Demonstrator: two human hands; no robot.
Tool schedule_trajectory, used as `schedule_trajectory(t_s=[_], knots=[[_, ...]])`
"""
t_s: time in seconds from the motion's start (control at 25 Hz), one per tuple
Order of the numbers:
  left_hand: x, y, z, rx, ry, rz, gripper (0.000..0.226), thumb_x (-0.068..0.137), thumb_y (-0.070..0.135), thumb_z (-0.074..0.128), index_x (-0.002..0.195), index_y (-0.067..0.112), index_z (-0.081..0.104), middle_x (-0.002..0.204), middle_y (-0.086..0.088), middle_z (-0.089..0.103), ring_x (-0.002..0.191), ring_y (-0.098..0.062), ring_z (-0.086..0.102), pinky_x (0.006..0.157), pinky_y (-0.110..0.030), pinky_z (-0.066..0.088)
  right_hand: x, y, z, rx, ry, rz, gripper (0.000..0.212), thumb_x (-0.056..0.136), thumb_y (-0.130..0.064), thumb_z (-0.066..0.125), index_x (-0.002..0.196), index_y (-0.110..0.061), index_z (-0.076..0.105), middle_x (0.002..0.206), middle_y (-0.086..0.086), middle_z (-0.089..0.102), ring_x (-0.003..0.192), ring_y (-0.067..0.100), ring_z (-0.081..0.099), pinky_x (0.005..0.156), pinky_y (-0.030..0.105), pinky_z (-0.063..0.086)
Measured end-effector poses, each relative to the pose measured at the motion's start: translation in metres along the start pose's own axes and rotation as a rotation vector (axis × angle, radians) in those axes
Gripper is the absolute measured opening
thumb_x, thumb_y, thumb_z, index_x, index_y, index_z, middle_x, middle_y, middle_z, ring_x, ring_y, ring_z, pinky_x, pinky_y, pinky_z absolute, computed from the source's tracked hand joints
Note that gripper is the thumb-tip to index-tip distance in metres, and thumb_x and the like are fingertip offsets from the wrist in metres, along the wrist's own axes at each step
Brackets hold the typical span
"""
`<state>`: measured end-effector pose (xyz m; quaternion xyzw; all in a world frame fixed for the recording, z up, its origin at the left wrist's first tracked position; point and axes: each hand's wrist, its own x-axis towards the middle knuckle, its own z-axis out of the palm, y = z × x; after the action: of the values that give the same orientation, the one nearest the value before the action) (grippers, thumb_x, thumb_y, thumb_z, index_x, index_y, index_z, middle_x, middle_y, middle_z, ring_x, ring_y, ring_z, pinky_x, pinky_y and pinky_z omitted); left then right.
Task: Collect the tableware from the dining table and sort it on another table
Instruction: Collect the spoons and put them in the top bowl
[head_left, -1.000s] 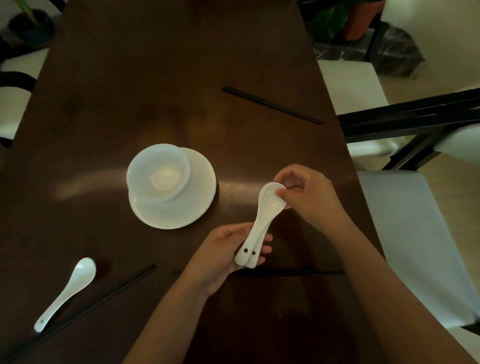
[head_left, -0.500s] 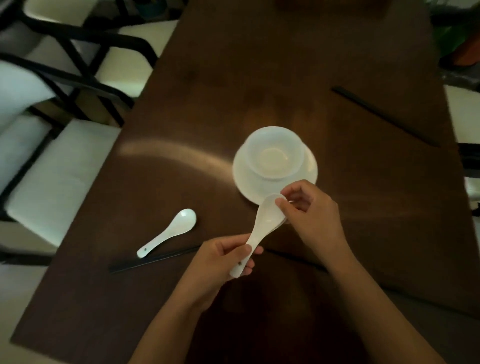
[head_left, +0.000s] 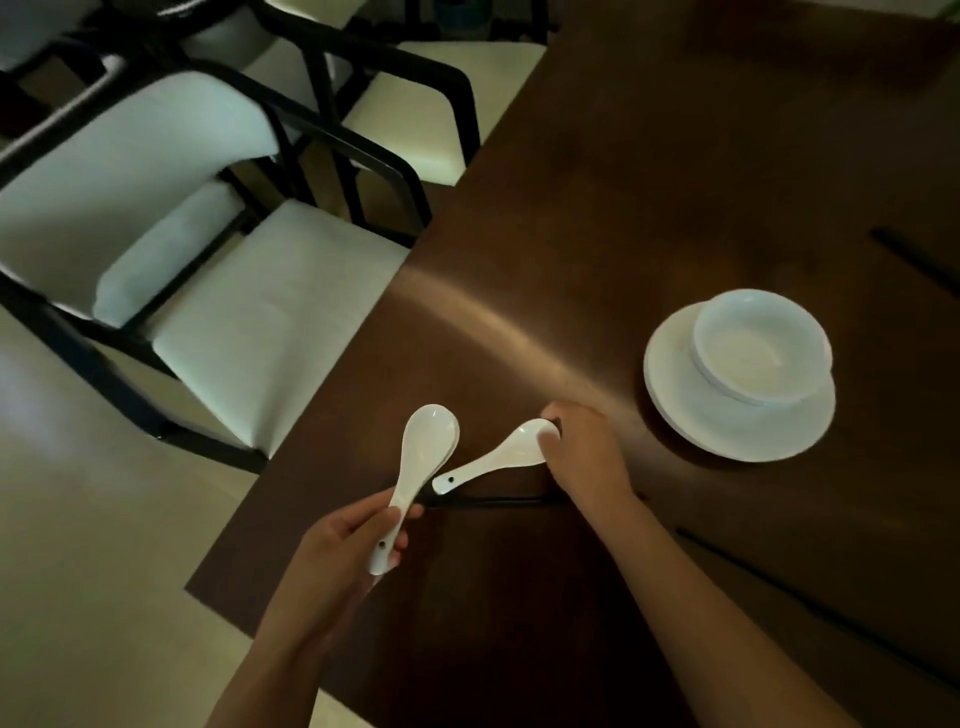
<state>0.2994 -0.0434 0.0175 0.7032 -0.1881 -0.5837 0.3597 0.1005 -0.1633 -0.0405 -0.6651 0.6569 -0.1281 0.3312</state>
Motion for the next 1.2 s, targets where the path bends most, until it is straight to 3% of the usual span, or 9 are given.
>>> schedule_trajectory(t_s=[0.12, 0.24, 0.4, 0.48, 0.6, 0.76, 0.88, 1.04, 1.2], knots=[[0.012, 0.006, 0.001, -0.001, -0.002, 0.003, 0.021, 0.091, 0.006, 0.051, 0.094, 0.008, 0.072, 0.070, -0.007, 0.068, 0.064, -0.014, 0.053, 0.063, -0.027, 0.043, 0.002, 0.004, -0.018, 0.073, 0.095, 0.075, 0.013, 0.088, -0.015, 0.052, 0.094, -0.013, 0.063, 0.088, 0.001, 0.063, 0.077, 0.013, 0.051, 0.069, 0.022, 0.035], [0.024, 0.015, 0.007, -0.003, -0.026, -0.004, 0.020, 0.091, 0.005, 0.051, 0.095, 0.012, 0.069, 0.072, -0.002, 0.072, 0.062, -0.013, 0.053, 0.057, -0.024, 0.044, -0.010, 0.015, -0.065, 0.239, 0.195, 0.074, 0.002, 0.084, -0.022, 0.064, 0.085, -0.021, 0.063, 0.078, -0.009, 0.066, 0.070, 0.008, 0.060, 0.059, 0.013, 0.041], [0.028, 0.044, 0.033, 0.017, -0.113, -0.002, 0.018, 0.090, 0.008, 0.053, 0.099, 0.012, 0.068, 0.074, -0.001, 0.074, 0.074, -0.017, 0.058, 0.063, -0.026, 0.049, -0.030, -0.013, -0.120, 0.529, 0.145, 0.004, 0.008, 0.079, -0.018, 0.070, 0.077, -0.025, 0.067, 0.069, -0.016, 0.069, 0.071, -0.008, 0.063, 0.046, 0.002, 0.042], [0.016, 0.068, 0.053, -0.014, -0.210, 0.043, 0.018, 0.090, 0.008, 0.052, 0.101, 0.010, 0.067, 0.085, -0.004, 0.072, 0.082, -0.016, 0.064, 0.064, -0.025, 0.054, -0.031, -0.036, -0.133, 0.489, 0.108, -0.042, 0.010, 0.077, -0.019, 0.072, 0.074, -0.027, 0.067, 0.070, -0.011, 0.069, 0.066, 0.002, 0.066, 0.051, 0.008, 0.047], [-0.012, 0.108, 0.081, -0.037, -0.331, 0.168, 0.019, 0.093, 0.011, 0.047, 0.097, 0.006, 0.065, 0.089, -0.008, 0.065, 0.071, -0.009, 0.066, 0.061, -0.016, 0.052, -0.032, -0.059, -0.161, 0.437, 0.136, -0.038, 0.005, 0.078, -0.022, 0.071, 0.078, -0.024, 0.067, 0.078, -0.004, 0.070, 0.070, 0.011, 0.067, 0.062, 0.020, 0.054], [-0.035, 0.151, 0.108, -0.204, -0.440, 0.014, 0.045, 0.097, 0.030, 0.036, 0.077, 0.011, 0.072, 0.079, -0.021, 0.064, 0.060, -0.020, 0.056, 0.049, -0.022, 0.050, -0.035, -0.063, -0.204, 0.462, 0.188, -0.075, 0.003, 0.079, -0.014, 0.070, 0.078, -0.016, 0.067, 0.071, -0.002, 0.069, 0.057, 0.004, 0.065, 0.050, 0.013, 0.051], [-0.039, 0.163, 0.122, -0.172, -0.587, 0.013, 0.058, 0.094, 0.041, 0.033, 0.088, -0.003, 0.070, 0.072, -0.017, 0.067, 0.051, -0.014, 0.053, 0.044, -0.019, 0.044, -0.037, -0.060, -0.222, 0.370, 0.246, -0.061, 0.007, 0.079, -0.016, 0.071, 0.075, -0.020, 0.066, 0.070, -0.004, 0.068, 0.052, 0.002, 0.063, 0.046, 0.008, 0.046], [-0.034, 0.160, 0.133, 0.044, -0.596, 0.160, 0.027, 0.088, 0.017, 0.053, 0.099, -0.002, 0.068, 0.069, -0.004, 0.069, 0.061, -0.010, 0.053, 0.050, -0.019, 0.043, -0.042, -0.047, -0.227, 0.271, 0.335, -0.008, 0.006, 0.078, -0.020, 0.071, 0.076, -0.021, 0.065, 0.070, -0.005, 0.067, 0.055, 0.006, 0.064, 0.050, 0.012, 0.049], [-0.029, 0.160, 0.144, 0.252, -0.641, 0.218, 0.028, 0.089, 0.009, 0.054, 0.075, 0.016, 0.078, 0.066, 0.001, 0.062, 0.061, -0.007, 0.052, 0.053, -0.016, 0.044, -0.043, -0.032, -0.225, 0.139, 0.397, 0.035, 0.020, 0.075, -0.027, 0.073, 0.089, -0.029, 0.059, 0.080, -0.013, 0.056, 0.069, 0.008, 0.056, 0.058, 0.019, 0.048]])
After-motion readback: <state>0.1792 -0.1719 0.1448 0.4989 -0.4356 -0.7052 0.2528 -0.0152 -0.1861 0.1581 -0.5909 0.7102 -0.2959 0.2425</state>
